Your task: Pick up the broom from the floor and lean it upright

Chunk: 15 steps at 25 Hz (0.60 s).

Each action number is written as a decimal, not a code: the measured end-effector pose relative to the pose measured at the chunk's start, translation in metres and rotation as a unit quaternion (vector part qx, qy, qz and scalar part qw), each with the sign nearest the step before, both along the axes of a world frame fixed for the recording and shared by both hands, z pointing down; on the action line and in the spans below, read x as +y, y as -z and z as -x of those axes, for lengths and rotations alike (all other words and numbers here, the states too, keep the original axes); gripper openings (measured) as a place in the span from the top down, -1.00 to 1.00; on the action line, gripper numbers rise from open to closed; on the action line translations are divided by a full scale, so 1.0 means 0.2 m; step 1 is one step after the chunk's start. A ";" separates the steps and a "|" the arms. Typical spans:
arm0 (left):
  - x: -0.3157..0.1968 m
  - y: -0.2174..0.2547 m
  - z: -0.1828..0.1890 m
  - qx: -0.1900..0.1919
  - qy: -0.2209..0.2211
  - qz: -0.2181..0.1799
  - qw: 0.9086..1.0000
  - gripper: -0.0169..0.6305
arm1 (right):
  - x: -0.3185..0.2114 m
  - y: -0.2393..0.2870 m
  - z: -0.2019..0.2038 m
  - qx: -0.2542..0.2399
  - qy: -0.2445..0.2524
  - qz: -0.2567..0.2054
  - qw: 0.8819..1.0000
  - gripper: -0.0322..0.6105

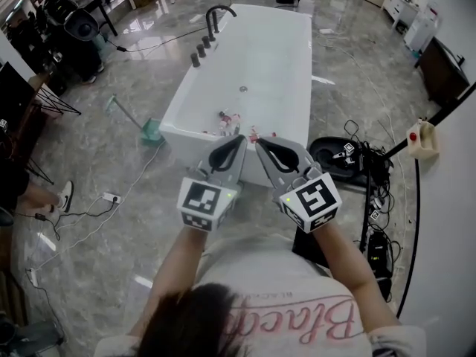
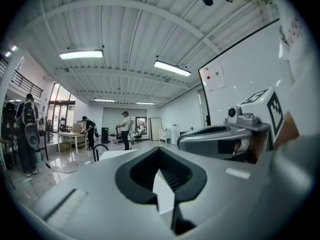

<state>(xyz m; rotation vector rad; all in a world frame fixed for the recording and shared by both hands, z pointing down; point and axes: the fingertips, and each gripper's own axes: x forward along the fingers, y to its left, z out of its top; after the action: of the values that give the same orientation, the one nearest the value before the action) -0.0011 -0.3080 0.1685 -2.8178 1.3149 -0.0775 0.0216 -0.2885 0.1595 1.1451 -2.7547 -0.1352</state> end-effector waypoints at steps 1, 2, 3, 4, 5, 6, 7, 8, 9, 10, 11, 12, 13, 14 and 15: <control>0.00 0.00 0.01 0.001 0.002 0.002 1.000 0.95 | 0.00 -0.01 0.00 0.003 -0.004 0.005 1.000 0.90; 0.00 -0.01 0.01 0.002 0.004 0.003 1.000 0.95 | 0.00 -0.02 0.00 0.005 -0.006 0.011 1.000 0.90; 0.00 -0.01 0.02 0.003 0.007 0.004 1.000 0.95 | 0.00 -0.04 -0.01 0.005 -0.009 0.017 1.000 0.90; 0.00 -0.01 0.02 0.005 0.010 0.003 1.000 0.95 | 0.00 -0.04 -0.01 0.004 -0.011 0.022 1.000 0.90; 0.00 -0.01 0.02 0.009 0.013 0.002 1.000 0.95 | 0.00 -0.05 -0.02 0.003 -0.014 0.027 1.000 0.90; 0.00 0.00 0.03 0.013 0.014 0.002 1.000 0.95 | 0.00 -0.06 -0.03 0.002 -0.016 0.031 0.999 0.90; 0.00 -0.01 0.03 0.017 0.017 0.004 1.000 0.95 | 0.00 -0.06 -0.03 0.002 -0.017 0.034 0.999 0.90; 0.00 -0.02 0.04 0.019 0.023 0.008 1.000 0.95 | 0.00 -0.07 -0.03 0.003 -0.018 0.036 0.999 0.90; -0.01 -0.03 0.05 0.020 0.031 0.011 0.999 0.95 | 0.00 -0.08 -0.03 0.007 -0.019 0.038 0.999 0.90; -0.01 -0.03 0.07 0.021 0.039 0.012 0.999 0.95 | 0.01 -0.09 -0.03 0.013 -0.020 0.038 0.999 0.90; 0.00 -0.04 0.08 0.022 0.043 0.013 0.999 0.95 | 0.02 -0.10 -0.03 0.019 -0.020 0.038 0.999 0.90; 0.00 -0.05 0.09 0.023 0.045 0.014 0.999 0.95 | 0.02 -0.10 -0.03 0.022 -0.020 0.039 0.999 0.90; 0.00 -0.05 0.09 0.024 0.043 0.015 0.999 0.95 | 0.02 -0.10 -0.02 0.024 -0.020 0.039 0.999 0.90; 0.01 -0.05 0.09 0.024 0.039 0.015 0.999 0.95 | 0.03 -0.10 -0.02 0.024 -0.020 0.040 0.999 0.90; 0.02 -0.05 0.09 0.025 0.032 0.014 0.999 0.95 | 0.03 -0.10 -0.02 0.024 -0.019 0.041 0.999 0.90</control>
<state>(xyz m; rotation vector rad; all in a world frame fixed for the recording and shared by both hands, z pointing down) -0.0190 -0.3043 0.1782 -2.8169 1.4265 -0.0276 0.0255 -0.2819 0.1805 1.1587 -2.6689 -0.0449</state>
